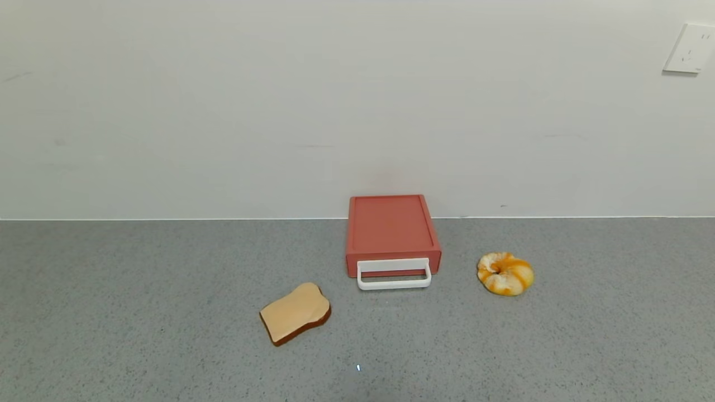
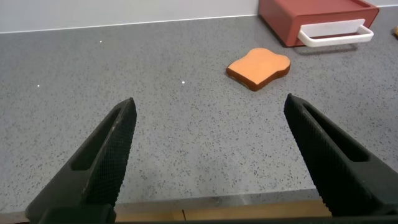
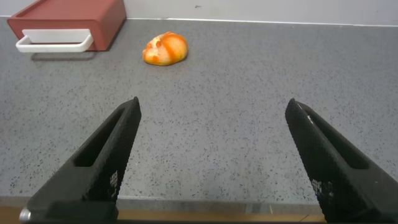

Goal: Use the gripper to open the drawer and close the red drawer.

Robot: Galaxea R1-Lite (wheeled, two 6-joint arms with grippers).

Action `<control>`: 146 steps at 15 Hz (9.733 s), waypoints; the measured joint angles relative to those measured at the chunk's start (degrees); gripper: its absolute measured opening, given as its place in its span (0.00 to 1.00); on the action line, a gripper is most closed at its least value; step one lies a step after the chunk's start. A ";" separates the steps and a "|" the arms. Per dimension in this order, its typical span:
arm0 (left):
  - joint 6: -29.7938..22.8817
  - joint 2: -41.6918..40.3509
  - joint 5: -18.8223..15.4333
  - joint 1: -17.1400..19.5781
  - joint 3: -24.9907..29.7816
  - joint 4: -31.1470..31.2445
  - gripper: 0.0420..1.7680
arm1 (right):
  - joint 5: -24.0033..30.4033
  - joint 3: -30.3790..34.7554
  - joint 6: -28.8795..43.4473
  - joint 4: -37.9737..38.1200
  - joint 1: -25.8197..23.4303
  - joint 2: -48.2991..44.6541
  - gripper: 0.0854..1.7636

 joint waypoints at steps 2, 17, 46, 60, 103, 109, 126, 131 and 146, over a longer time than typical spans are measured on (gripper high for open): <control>0.00 0.00 0.02 0.00 0.00 0.00 0.97 | 0.00 0.00 0.00 0.00 0.00 0.00 0.97; 0.20 11.75 0.39 -0.44 -18.35 2.18 0.97 | 0.00 0.00 0.00 0.05 0.00 0.00 0.97; 2.04 87.97 -8.09 -23.26 -69.68 14.57 0.97 | 0.00 0.00 -0.04 0.02 0.26 0.00 0.97; -9.73 102.85 -0.22 -31.45 -78.25 14.53 0.63 | 0.00 0.00 -0.02 0.00 0.26 0.00 0.97; -29.90 136.52 4.38 -42.08 -108.48 16.46 0.04 | 0.00 0.00 0.00 0.00 0.26 0.00 0.97; -28.96 137.84 5.58 -41.86 -110.34 16.32 0.04 | 0.02 0.00 0.00 0.00 0.26 0.00 0.97; -29.46 141.28 8.64 -41.20 -113.25 16.04 0.04 | 0.00 0.00 -0.02 -0.07 0.26 0.00 0.97; -29.45 141.53 8.45 -41.37 -113.23 16.69 0.04 | 0.00 0.00 0.00 -0.07 0.26 0.00 0.97; -31.31 140.85 7.24 -42.50 -113.31 24.28 0.04 | 0.00 0.00 -0.02 -0.07 0.26 0.00 0.97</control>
